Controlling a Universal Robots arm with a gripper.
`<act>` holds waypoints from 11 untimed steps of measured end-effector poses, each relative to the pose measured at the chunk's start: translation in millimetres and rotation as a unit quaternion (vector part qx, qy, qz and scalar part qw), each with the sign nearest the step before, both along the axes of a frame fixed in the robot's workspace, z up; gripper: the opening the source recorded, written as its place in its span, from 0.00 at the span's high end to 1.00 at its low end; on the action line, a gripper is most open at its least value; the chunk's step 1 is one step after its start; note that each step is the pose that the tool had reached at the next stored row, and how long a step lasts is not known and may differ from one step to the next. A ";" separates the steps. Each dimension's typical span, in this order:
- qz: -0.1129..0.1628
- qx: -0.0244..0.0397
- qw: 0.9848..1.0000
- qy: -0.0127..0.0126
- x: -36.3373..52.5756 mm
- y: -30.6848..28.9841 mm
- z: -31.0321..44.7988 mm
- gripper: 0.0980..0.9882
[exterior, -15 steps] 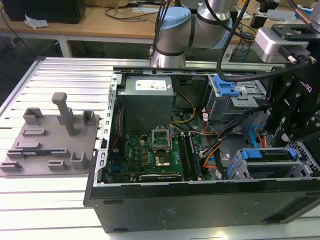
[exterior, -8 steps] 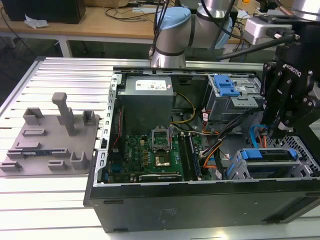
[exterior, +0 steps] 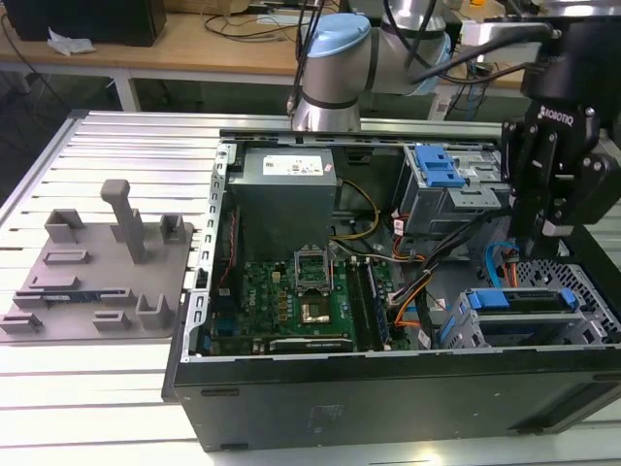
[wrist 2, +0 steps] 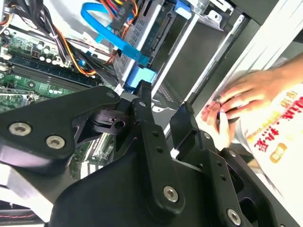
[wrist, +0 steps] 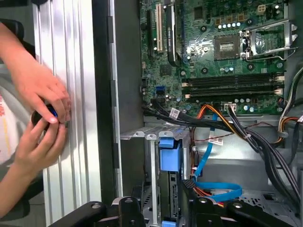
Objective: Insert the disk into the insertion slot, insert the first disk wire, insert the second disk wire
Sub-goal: 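Insert the first disk wire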
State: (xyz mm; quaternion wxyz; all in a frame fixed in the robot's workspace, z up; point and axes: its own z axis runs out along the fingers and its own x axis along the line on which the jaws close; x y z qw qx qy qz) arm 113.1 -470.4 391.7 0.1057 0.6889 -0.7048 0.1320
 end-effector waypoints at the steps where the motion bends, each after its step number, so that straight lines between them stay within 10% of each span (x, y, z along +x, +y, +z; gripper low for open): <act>1: 0.000 -0.005 1.000 0.000 0.0 4.9 -0.1 0.62; 6: 0.000 -0.037 0.999 0.000 0.0 28.3 0.0 0.62; 9: 0.000 -0.078 0.997 0.000 2.2 39.0 -0.3 0.62; 11: 0.000 -0.082 0.997 0.000 5.2 41.0 -0.7 0.62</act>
